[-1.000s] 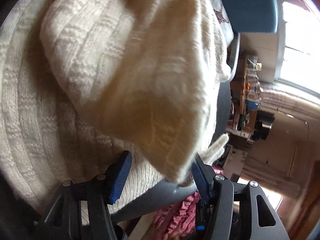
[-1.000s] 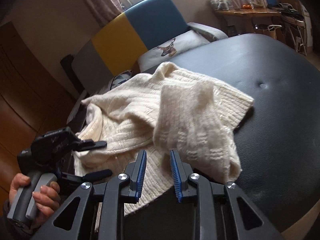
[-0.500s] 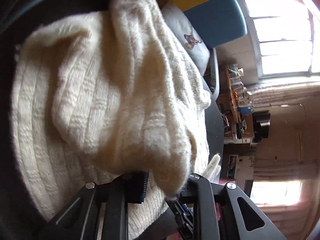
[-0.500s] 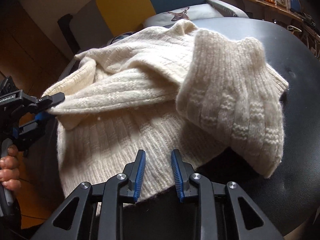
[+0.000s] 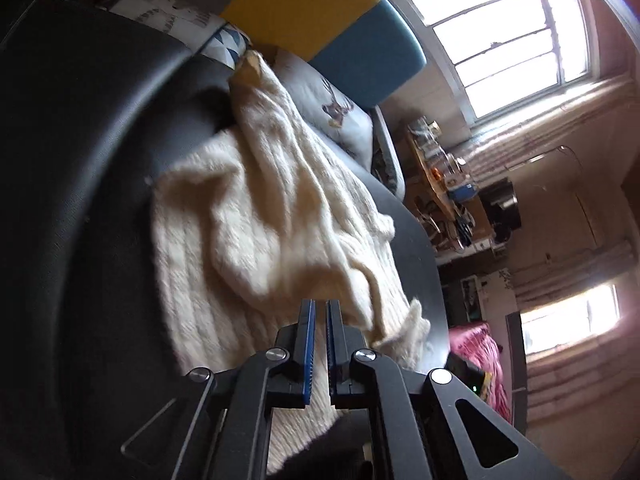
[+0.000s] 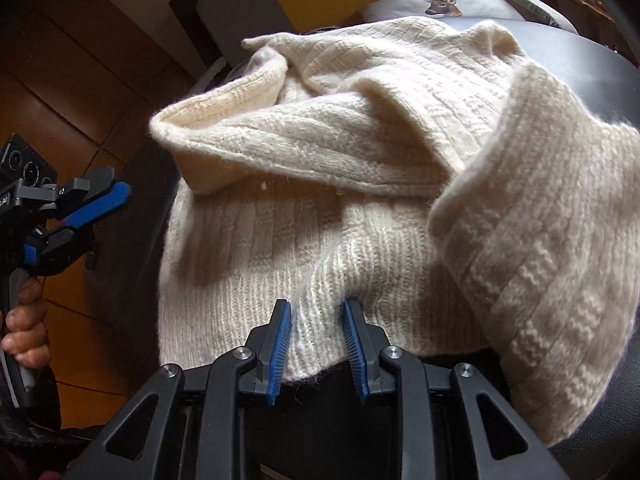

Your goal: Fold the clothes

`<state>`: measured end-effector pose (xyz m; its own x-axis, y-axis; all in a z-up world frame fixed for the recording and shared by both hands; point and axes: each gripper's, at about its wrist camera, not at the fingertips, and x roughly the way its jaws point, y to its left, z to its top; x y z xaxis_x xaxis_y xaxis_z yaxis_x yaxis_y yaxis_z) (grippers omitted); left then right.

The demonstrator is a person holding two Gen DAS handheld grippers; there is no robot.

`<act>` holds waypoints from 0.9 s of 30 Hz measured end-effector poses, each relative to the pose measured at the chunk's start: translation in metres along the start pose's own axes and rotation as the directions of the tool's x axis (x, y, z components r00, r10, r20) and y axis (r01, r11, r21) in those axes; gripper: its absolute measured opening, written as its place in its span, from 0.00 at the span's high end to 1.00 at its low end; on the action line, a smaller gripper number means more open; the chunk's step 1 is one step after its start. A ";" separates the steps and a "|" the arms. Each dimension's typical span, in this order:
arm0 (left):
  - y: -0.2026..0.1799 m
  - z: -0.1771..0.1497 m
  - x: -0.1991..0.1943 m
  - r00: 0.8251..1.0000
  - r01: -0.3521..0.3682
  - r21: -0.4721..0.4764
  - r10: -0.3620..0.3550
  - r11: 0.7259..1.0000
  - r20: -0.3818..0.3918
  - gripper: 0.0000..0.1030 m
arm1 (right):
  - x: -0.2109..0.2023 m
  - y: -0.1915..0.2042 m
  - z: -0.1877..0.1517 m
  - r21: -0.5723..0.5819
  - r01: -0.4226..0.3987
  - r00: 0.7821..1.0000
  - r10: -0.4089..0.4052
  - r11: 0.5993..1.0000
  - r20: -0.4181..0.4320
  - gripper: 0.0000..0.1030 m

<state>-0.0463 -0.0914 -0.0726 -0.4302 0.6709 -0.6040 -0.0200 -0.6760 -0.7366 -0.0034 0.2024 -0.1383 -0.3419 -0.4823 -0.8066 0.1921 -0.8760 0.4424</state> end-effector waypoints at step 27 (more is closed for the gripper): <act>-0.033 0.020 0.019 0.999 -0.046 0.112 0.045 0.993 0.012 0.94 | 0.011 0.015 -0.015 -0.079 0.057 0.998 -0.057 0.995 0.006 0.72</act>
<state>-0.0714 -0.0626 -0.0539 -0.4419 0.6360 -0.6326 -0.1013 -0.7361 -0.6692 0.0096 0.1842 -0.1471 -0.3578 -0.4320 -0.8279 0.2440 -0.8990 0.3636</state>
